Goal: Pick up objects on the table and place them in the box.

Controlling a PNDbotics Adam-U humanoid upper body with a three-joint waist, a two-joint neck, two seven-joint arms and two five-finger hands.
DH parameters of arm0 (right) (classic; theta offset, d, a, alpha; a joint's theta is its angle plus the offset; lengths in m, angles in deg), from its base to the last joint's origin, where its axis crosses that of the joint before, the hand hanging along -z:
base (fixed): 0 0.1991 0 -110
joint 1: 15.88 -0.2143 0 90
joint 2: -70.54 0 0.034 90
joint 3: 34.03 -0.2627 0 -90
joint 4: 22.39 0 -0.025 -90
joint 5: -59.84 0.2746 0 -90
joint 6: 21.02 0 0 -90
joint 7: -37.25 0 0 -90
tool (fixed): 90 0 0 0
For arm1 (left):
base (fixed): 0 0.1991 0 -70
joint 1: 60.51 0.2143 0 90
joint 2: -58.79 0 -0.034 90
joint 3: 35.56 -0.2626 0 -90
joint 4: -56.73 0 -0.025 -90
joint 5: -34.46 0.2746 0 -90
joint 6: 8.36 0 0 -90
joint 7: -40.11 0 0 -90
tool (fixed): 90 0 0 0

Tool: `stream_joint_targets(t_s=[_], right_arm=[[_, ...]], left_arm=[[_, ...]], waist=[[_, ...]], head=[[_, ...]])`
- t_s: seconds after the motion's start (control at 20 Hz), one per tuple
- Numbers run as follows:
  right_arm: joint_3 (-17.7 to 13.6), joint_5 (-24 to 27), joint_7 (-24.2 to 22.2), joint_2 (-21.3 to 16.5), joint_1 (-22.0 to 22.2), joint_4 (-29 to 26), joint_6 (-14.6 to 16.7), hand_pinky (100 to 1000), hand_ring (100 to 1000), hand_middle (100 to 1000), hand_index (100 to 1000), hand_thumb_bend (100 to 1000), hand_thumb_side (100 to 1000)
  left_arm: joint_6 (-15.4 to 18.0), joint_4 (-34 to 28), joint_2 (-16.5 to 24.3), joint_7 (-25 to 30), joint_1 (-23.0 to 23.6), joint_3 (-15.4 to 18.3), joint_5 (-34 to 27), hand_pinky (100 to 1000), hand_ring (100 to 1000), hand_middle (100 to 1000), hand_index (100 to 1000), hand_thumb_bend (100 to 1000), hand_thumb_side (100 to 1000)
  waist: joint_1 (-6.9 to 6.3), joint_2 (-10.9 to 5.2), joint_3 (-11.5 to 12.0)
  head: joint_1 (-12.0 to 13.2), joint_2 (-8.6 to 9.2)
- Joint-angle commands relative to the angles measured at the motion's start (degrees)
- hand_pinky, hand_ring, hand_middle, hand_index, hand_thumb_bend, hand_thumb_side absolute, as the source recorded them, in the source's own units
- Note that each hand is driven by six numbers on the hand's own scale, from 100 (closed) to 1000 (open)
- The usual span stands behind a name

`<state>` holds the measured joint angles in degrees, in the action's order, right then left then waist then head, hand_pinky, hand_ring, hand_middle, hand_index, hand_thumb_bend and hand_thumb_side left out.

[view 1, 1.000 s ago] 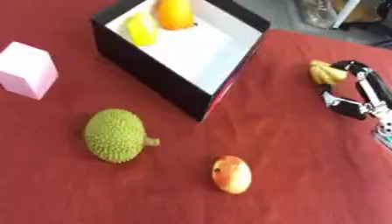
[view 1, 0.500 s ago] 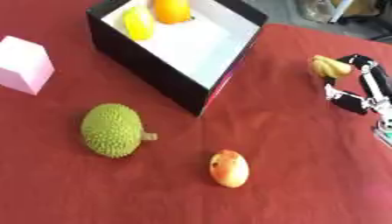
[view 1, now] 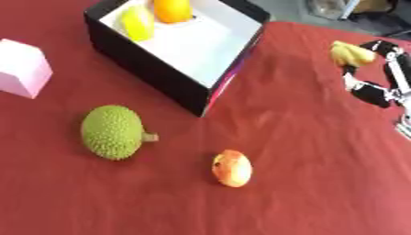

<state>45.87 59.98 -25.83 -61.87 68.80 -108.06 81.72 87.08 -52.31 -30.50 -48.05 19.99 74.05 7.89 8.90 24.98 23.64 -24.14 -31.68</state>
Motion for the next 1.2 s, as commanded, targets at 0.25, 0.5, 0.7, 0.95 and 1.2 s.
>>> stream_joint_targets(t_s=[0.25,0.5,0.7,0.95,1.2], right_arm=[[2.57,7.18,-2.31,-8.26,-6.31,-5.89,-0.37,961,821,660,696,100,100],[6.64,8.92,-6.23,-9.74,-12.4,-10.56,-0.51,945,813,661,698,153,100],[10.73,7.22,-10.16,-8.33,-17.49,-13.25,-1.66,934,810,664,699,127,100],[15.08,5.16,-13.76,-5.7,-23.24,-14.12,-2.83,932,807,663,699,143,100],[18.92,3.51,-17.33,-2.38,-27.06,-13.43,-3.64,943,805,661,698,100,100]], left_arm=[[-1.29,-0.88,1.34,0.23,0.35,-0.01,-1.54,775,870,792,824,107,675],[-2.9,-1.53,1.96,0.41,-1.23,-1.35,-3.95,773,865,790,823,113,677],[-4.13,-2.61,2.31,0.65,-3.26,-2.84,-6.22,772,863,790,823,110,676],[-4.84,-4.65,2.54,-0.03,-5.42,-4.12,-8.99,772,860,789,822,106,675],[-1.49,-5.52,3.22,-1.6,-7.99,-4.49,-12.48,767,848,782,817,100,668]], waist=[[-1.74,-4.57,-1.05],[-2.2,-7.28,-0.45],[-2.1,-8.91,1.39],[-1.66,-10.27,4.39],[-1.33,-10.72,6.65]], head=[[-1.09,-2.2],[-3.0,-4.52],[-4.9,-5.95],[-7.13,-7.35],[-9.04,-8.21]])
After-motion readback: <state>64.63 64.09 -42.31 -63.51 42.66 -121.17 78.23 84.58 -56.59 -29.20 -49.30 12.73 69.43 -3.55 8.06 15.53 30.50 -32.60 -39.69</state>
